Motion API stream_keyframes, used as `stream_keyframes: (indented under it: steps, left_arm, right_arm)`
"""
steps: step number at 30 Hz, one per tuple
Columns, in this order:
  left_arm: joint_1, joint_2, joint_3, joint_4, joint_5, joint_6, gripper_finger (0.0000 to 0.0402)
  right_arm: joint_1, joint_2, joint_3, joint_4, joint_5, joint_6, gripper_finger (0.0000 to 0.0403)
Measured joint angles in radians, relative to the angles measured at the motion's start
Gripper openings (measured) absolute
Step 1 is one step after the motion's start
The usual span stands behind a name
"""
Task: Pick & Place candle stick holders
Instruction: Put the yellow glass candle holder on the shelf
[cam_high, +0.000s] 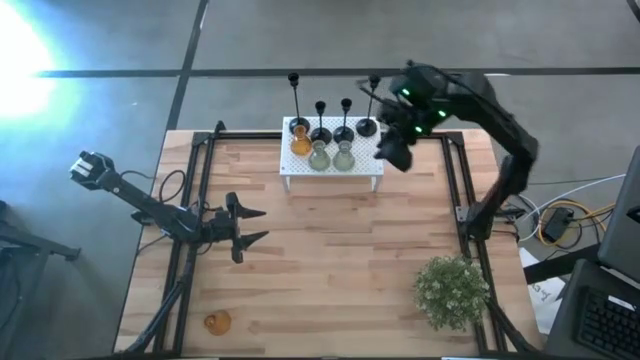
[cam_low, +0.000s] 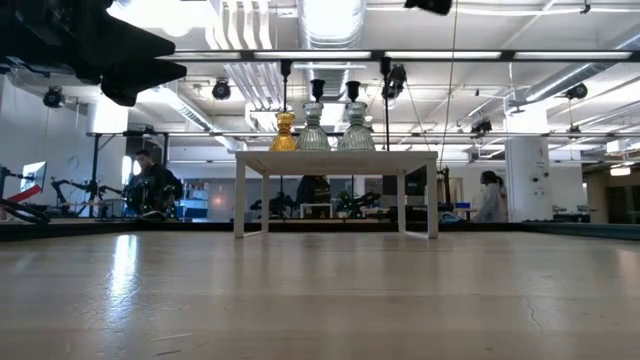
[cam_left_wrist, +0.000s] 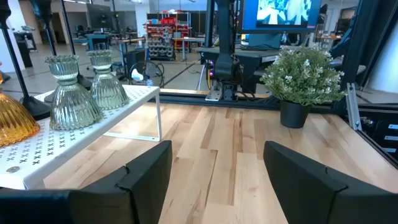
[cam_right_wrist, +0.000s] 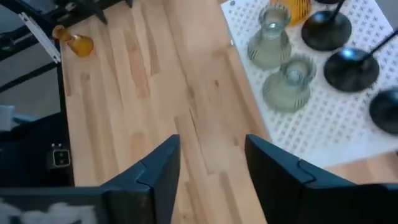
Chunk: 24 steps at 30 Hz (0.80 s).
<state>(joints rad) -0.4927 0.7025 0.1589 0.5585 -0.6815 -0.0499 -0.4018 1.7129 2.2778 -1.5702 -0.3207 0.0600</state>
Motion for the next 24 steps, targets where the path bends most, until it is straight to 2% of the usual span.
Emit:
stream_keyframes:
  steps: [4,11,18,21,24]
  left_arm:
    - [0.000,0.000,0.000,0.001,0.002,-0.011,0.0259]
    - [0.000,0.000,0.000,0.001,0.016,-0.026,0.0259]
    - [0.000,-0.006,0.000,-0.018,0.053,-0.031,0.0259]
    - [-0.002,-0.037,0.038,-0.137,0.141,-0.055,0.0258]
    - [-0.002,-0.079,0.141,-0.416,0.251,-0.178,0.0252]
  right_arm:
    - [0.091,-0.102,-0.113,0.008,0.039,0.024,0.0136]
    - [0.252,-0.242,-0.391,0.125,0.062,0.042,0.0070]
    - [0.319,-0.366,-0.645,0.234,0.061,0.069,0.0020]
    - [0.322,-0.422,-0.735,0.300,0.061,0.100,0.0010]
    - [0.321,-0.464,-0.809,0.343,0.060,0.116,0.0009]
